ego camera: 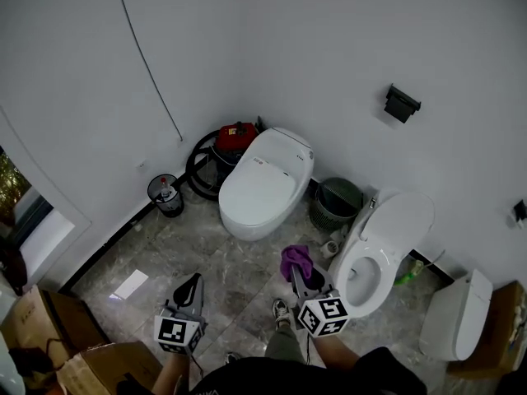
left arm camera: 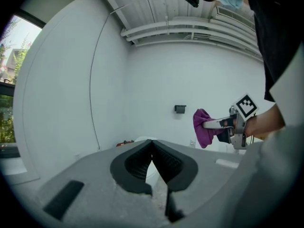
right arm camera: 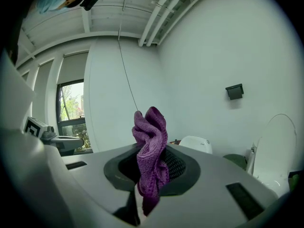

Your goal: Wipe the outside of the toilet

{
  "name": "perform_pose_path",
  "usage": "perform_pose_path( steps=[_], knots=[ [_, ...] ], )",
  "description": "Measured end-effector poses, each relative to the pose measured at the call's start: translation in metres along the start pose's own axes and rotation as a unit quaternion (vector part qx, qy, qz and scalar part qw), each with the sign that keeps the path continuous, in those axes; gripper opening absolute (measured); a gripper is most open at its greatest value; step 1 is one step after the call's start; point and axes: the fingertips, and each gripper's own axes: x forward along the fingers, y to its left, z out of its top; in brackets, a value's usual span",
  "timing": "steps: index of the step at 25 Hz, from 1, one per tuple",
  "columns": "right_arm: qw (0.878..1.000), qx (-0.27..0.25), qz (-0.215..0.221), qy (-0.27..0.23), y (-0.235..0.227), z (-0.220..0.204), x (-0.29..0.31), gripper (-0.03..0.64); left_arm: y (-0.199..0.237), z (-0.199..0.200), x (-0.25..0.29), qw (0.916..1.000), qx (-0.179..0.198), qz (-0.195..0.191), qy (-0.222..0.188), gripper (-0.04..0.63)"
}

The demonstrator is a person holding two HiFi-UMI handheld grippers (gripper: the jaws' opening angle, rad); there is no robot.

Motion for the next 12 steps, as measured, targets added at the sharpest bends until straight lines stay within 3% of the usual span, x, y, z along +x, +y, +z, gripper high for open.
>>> perform_pose_path(
  steps=[6, 12],
  knots=[
    [1.000, -0.004, -0.010, -0.010, 0.022, -0.003, -0.036, 0.066, -0.010, 0.003, -0.033, 0.9994, 0.015, -0.023, -0.022, 0.002],
    [1.000, -0.007, -0.014, -0.017, 0.037, -0.006, -0.060, 0.066, -0.028, 0.007, -0.053, 0.9985, 0.012, -0.050, -0.016, 0.002]
  ],
)
